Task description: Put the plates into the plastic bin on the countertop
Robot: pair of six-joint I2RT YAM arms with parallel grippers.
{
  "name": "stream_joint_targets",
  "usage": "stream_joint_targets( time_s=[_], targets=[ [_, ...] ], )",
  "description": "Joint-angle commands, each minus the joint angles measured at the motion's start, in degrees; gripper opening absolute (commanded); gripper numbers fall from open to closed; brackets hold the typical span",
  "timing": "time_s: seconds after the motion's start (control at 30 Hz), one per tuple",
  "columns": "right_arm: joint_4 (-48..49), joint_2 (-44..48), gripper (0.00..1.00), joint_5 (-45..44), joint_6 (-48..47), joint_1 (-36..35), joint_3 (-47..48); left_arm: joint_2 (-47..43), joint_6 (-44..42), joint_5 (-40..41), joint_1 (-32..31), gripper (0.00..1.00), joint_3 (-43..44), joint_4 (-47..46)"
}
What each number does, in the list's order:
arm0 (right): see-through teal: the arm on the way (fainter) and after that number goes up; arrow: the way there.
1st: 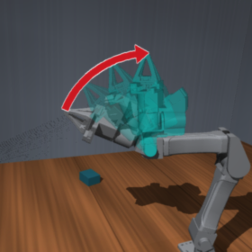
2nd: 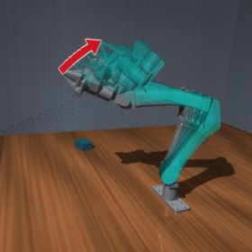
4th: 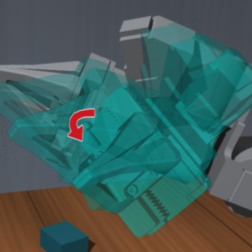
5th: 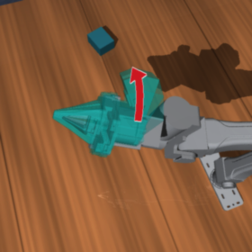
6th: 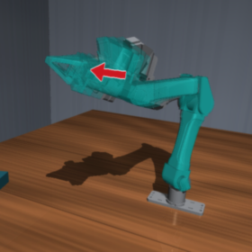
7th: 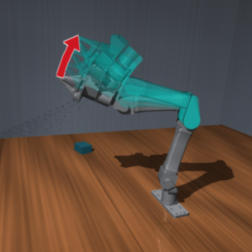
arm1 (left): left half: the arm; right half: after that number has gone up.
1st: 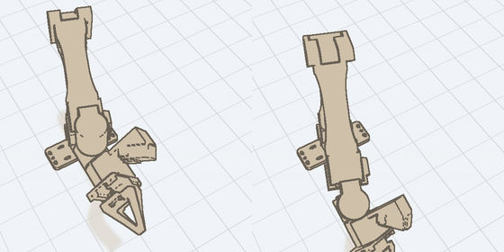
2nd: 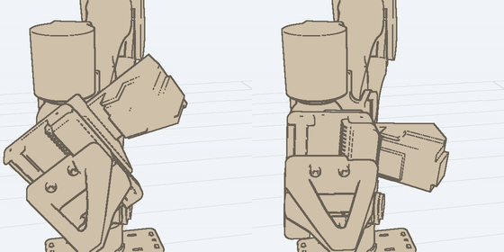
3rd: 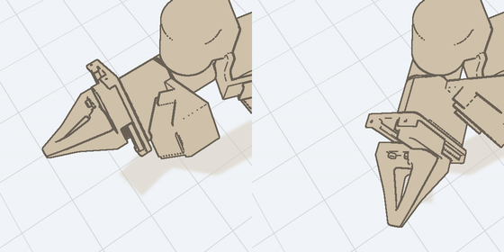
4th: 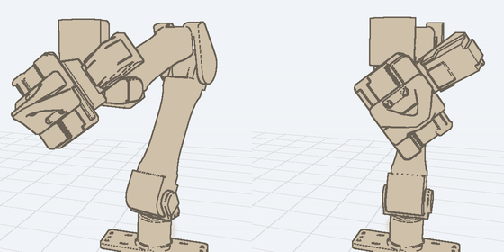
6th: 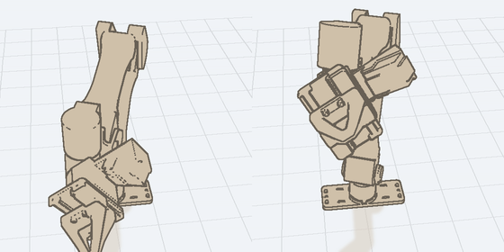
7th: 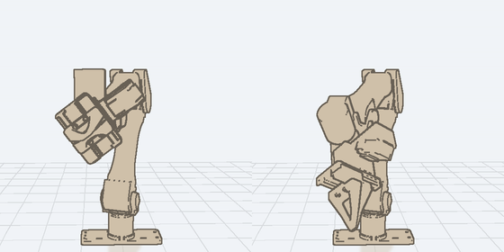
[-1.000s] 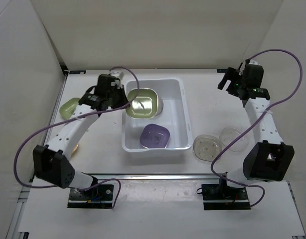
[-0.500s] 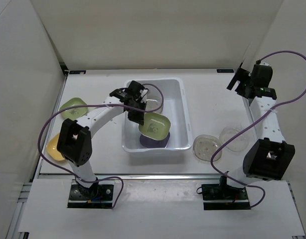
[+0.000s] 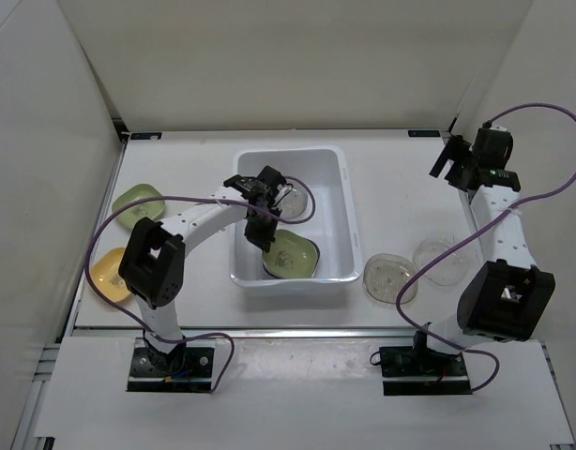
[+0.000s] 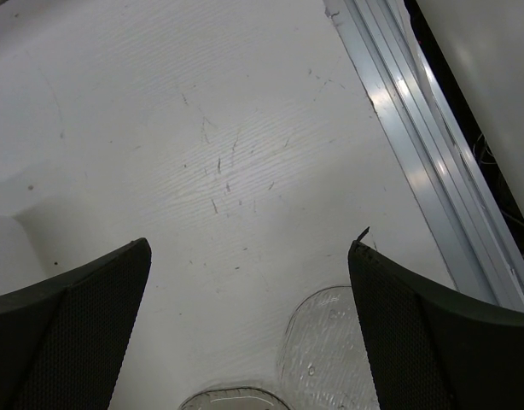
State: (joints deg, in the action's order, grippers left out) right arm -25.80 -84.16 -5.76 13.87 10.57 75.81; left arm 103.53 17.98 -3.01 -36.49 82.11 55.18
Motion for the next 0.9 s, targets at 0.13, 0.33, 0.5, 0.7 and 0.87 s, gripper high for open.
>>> stream_joint_targets(
  time_s=[0.13,0.33,0.5,0.7,0.87],
  targets=[
    [1.2,4.7,0.99,-0.9,-1.5,2.0,-2.6,-0.2,0.3,-1.9,-1.7,0.41,-0.1,0.0],
    [0.5,6.1,0.99,0.1,-1.6,3.7,-4.7,-1.2,-0.5,-3.3,-2.1,0.78,2.2,0.4],
    [-1.6,7.3,0.99,1.2,4.0,7.2,-8.0,-2.3,-2.5,-4.2,-1.9,0.99,6.2,2.0],
    [-5.5,9.8,0.99,7.9,13.2,15.3,-16.9,-2.6,-3.7,1.8,1.4,0.99,18.2,0.0],
    [-6.7,14.5,0.99,6.3,15.0,17.4,-25.8,-5.4,2.5,4.6,13.0,0.99,19.0,-8.2]
  ],
)
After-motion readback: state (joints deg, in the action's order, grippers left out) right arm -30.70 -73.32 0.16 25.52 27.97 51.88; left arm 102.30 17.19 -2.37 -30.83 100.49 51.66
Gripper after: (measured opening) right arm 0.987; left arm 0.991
